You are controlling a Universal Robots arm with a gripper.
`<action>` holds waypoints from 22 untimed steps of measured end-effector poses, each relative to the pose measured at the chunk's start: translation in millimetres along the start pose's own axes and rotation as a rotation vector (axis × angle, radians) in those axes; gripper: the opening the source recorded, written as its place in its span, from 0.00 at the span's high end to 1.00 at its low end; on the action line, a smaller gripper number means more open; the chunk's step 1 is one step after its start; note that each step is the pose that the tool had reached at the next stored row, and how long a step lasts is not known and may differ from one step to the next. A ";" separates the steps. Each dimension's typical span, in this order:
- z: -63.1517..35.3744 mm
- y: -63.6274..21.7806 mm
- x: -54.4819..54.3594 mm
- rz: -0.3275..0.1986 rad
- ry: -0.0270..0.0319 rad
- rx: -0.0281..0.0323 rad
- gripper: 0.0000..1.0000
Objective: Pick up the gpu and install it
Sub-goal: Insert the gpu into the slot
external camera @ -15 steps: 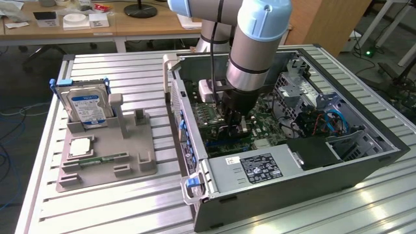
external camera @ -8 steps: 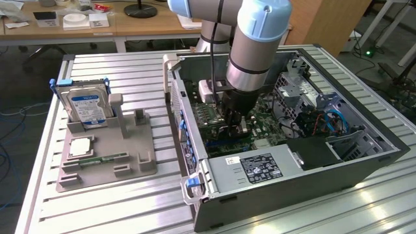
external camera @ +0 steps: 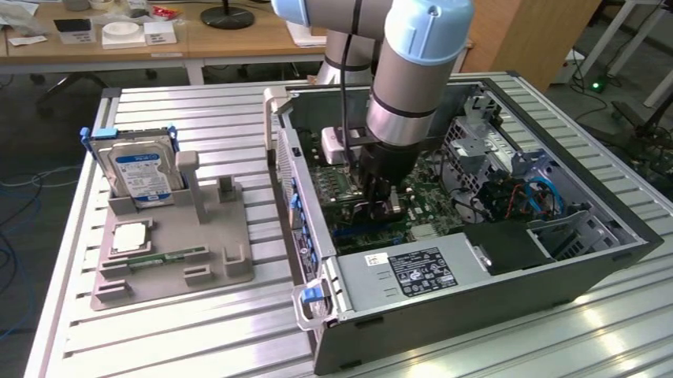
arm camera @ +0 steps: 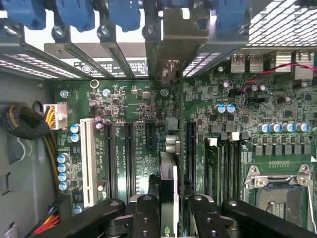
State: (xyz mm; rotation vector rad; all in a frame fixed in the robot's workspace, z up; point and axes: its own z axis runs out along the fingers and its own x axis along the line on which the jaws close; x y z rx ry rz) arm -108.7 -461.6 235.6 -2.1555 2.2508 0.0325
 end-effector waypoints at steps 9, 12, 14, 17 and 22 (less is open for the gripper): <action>0.1 -0.1 0.0 0.000 0.0000 0.0004 0.73; 0.1 -0.2 0.0 0.000 0.0001 0.0017 0.73; 0.6 -0.1 0.1 0.000 0.0000 0.0017 0.73; 1.4 -0.1 0.1 0.000 -0.0001 0.0017 0.73; 2.8 -0.1 0.1 0.000 -0.0005 0.0018 0.73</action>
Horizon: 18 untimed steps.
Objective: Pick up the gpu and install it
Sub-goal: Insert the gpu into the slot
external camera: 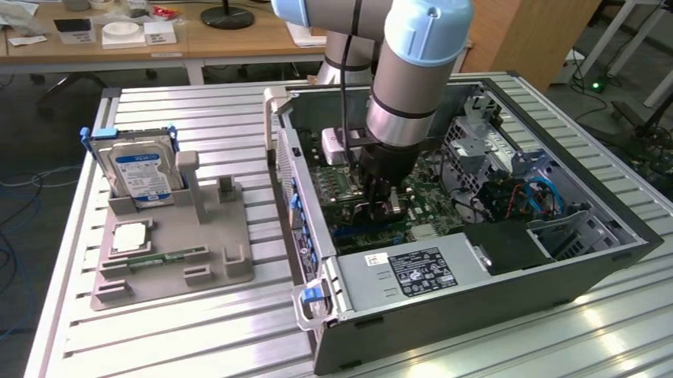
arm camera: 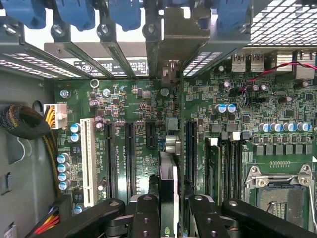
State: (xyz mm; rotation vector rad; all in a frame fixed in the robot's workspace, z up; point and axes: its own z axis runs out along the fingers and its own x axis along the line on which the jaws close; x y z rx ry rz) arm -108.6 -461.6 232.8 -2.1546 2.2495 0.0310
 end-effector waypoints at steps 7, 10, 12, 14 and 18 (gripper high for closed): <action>2.0 0.0 0.1 0.000 -0.0003 -0.0001 0.73; 3.0 0.0 0.1 0.000 -0.0002 -0.0002 0.73; 3.7 0.0 0.2 0.000 -0.0002 -0.0002 0.73; 4.5 0.0 0.2 0.000 -0.0005 0.0000 0.73; 4.6 0.0 0.2 0.000 -0.0006 -0.0001 0.73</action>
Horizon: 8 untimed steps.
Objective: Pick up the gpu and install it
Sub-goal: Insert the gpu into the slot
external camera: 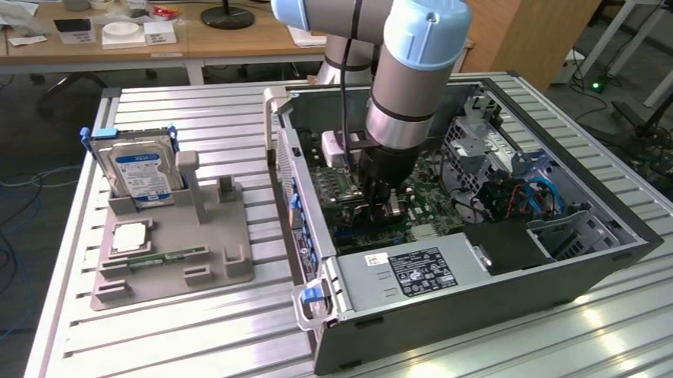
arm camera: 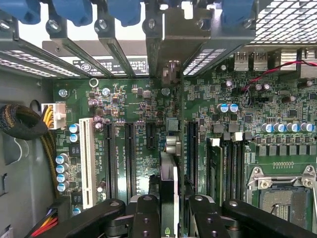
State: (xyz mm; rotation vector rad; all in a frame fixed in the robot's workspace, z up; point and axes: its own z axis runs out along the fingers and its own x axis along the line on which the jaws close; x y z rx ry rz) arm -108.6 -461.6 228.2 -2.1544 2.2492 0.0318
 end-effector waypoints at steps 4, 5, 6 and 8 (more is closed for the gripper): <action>0.1 0.6 -0.1 0.000 -0.0005 0.0002 0.73; 0.1 0.9 0.0 0.000 -0.0007 0.0003 0.73; 0.1 1.1 0.0 0.000 -0.0007 0.0002 0.73; 0.1 1.1 0.0 0.000 -0.0007 0.0002 0.73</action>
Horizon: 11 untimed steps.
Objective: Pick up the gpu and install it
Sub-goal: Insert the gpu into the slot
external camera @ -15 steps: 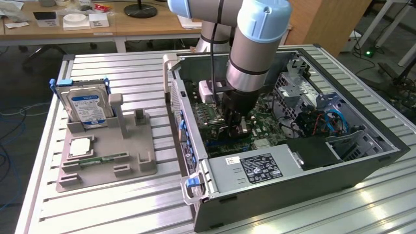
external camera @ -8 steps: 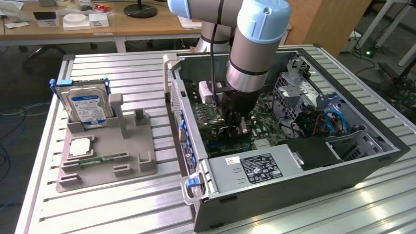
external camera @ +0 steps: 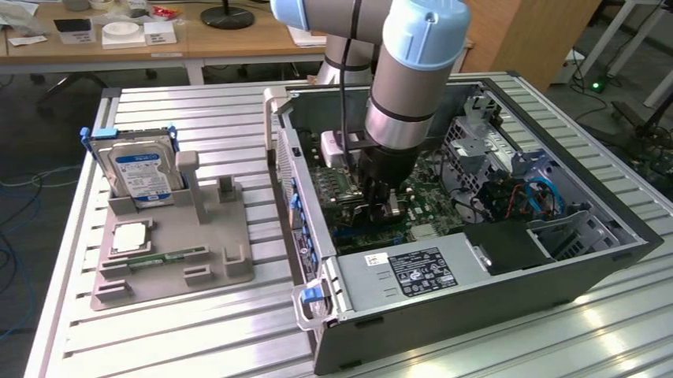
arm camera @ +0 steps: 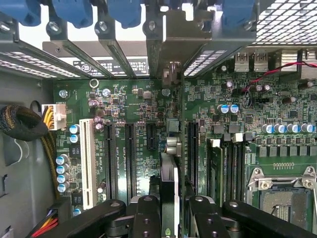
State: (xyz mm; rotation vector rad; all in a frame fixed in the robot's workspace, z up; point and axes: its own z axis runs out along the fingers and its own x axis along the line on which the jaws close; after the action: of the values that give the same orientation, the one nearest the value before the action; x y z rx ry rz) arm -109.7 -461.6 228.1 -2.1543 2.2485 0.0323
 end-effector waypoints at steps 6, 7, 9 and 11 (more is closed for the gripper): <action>0.6 0.2 0.1 0.000 0.0004 -0.0003 0.73; 1.1 0.2 0.1 0.000 0.0000 -0.0003 0.73; 2.6 0.1 0.1 0.000 -0.0013 0.0003 0.73; 3.4 0.2 0.3 0.000 -0.0014 0.0003 0.73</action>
State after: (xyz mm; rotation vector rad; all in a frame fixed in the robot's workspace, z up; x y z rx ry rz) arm -109.8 -461.8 224.6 -2.1535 2.2475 0.0335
